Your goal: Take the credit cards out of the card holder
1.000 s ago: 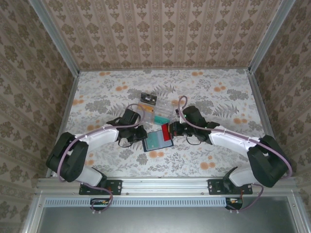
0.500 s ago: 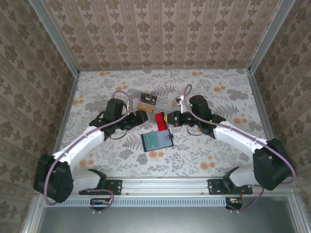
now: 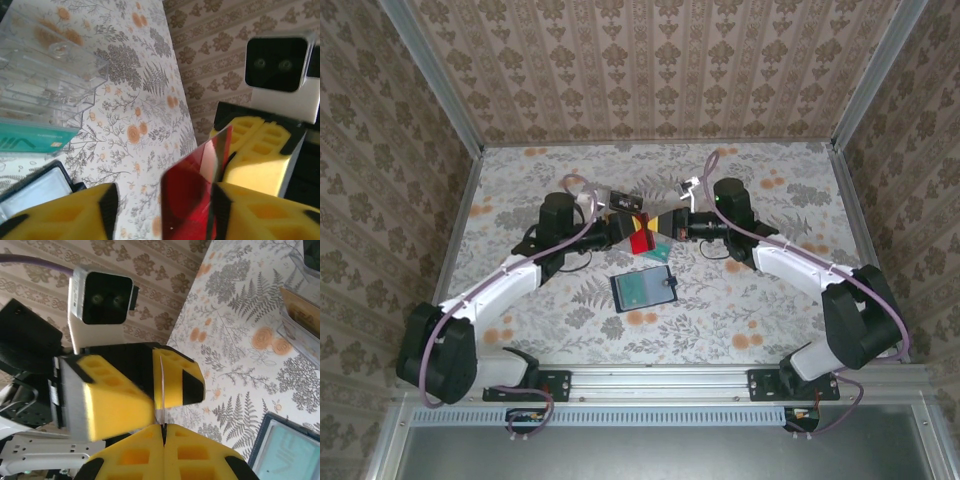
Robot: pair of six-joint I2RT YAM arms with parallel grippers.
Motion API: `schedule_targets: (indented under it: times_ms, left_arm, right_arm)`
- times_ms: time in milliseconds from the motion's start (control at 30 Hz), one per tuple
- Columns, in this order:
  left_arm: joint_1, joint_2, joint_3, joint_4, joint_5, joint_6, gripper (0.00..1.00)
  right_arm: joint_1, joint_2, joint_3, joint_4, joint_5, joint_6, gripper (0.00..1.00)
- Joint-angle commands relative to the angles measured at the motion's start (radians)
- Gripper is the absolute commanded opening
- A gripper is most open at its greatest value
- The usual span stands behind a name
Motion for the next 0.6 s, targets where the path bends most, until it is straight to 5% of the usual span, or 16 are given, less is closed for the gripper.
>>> schedule_targets:
  times_ms: [0,233,567]
  left_arm:
    - [-0.001,0.017,0.023,0.148,0.071,-0.032,0.4]
    - [-0.002,0.016,0.027,0.22,0.072,-0.078,0.02]
    - [-0.023,-0.006,0.063,0.185,-0.144,-0.193,0.0]
  right_arm:
    - [-0.013,0.011,0.028,0.094,-0.053,0.066,0.01]
    - [-0.022,0.017,0.007,0.156,-0.032,0.14,0.11]
    - [-0.015,0.018,-0.072,0.293,0.031,0.312,0.33]
